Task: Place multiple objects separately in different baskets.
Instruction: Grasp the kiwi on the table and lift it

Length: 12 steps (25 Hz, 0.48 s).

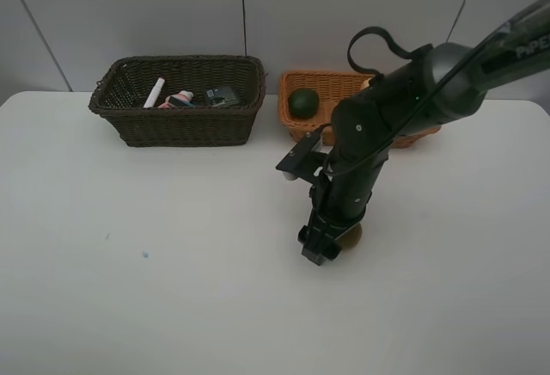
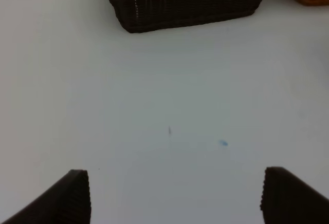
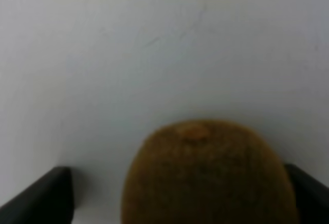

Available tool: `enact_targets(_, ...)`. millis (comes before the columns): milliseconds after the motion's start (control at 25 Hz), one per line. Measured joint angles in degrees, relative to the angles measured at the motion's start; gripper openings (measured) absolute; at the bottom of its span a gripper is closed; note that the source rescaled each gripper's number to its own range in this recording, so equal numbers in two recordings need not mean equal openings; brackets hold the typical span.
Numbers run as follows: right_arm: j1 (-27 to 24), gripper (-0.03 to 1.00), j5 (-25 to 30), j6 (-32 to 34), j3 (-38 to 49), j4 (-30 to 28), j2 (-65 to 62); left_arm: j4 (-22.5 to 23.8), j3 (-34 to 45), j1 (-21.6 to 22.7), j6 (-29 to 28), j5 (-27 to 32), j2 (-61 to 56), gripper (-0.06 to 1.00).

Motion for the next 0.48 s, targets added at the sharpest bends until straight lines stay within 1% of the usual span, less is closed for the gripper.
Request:
enact_targets(40,0.0,0.97,0.0,0.0,-0.1,0.1,0.0,0.0,0.0,0.0,0.0,0.0,0.0,0.8)
enact_targets(80,0.0,0.9,0.3,0.0,-0.1,0.1,0.1,0.0,0.0,0.0,0.0,0.0,0.0,0.8)
enact_targets(120,0.0,0.76,0.4,0.0,-0.2,0.2,0.1,0.0,0.0,0.0,0.0,0.0,0.0,0.8)
enact_targets(160,0.0,0.55,0.5,0.0,-0.2,0.2,0.2,0.0,0.0,0.0,0.0,0.0,0.0,0.8)
enact_targets(200,0.1,0.26,0.6,0.0,-0.2,0.2,0.2,0.0,0.0,0.0,0.0,0.0,0.0,0.8)
enact_targets(240,0.1,0.0,0.9,0.0,-0.2,0.2,0.2,0.0,0.0,0.0,0.0,0.0,0.0,0.8)
enact_targets(280,0.1,0.02,0.9,0.0,-0.2,0.2,0.2,0.0,0.0,0.0,0.0,0.0,0.0,0.8)
enact_targets(480,0.1,0.02,1.5,0.0,-0.4,0.2,0.1,0.0,0.0,0.0,0.0,0.0,0.0,0.8)
